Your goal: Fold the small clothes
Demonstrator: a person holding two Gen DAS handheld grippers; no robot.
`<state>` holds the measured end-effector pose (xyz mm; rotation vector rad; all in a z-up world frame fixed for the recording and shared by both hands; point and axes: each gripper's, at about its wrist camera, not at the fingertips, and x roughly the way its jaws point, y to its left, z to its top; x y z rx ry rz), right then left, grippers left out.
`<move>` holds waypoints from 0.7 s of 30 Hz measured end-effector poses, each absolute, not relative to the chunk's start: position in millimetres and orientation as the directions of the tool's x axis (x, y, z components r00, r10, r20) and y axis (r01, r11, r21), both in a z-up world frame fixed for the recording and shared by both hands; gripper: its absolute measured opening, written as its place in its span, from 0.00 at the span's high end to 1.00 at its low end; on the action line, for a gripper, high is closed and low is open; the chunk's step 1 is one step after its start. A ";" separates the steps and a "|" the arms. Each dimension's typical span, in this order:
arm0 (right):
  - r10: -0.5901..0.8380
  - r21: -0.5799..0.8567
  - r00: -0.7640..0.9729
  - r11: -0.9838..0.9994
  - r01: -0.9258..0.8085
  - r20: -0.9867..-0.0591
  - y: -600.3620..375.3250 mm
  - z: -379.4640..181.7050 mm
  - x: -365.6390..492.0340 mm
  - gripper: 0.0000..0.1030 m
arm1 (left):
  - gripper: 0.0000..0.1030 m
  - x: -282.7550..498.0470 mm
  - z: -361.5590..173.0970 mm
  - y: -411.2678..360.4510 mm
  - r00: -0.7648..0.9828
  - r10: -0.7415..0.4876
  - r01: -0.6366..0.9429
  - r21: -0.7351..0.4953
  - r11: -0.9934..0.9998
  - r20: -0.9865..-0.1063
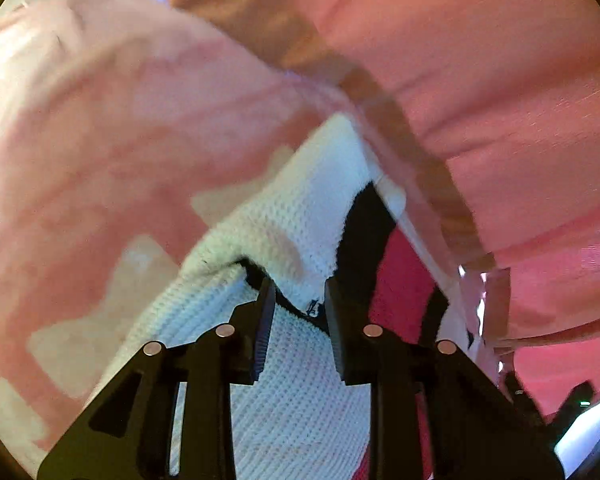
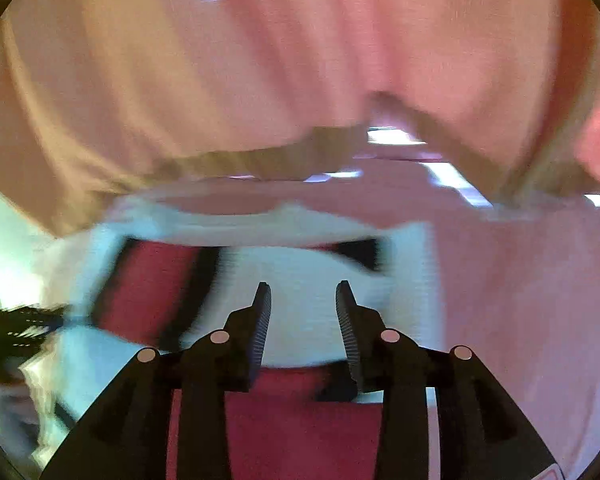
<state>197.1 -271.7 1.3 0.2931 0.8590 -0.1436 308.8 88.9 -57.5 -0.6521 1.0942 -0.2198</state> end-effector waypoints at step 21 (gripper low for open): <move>0.289 0.297 0.488 0.953 -0.063 -0.824 -39.9 -81.5 448.8 0.97 | 0.89 321.5 -68.9 96.6 0.487 -0.314 -0.127 -0.423 0.897 -0.815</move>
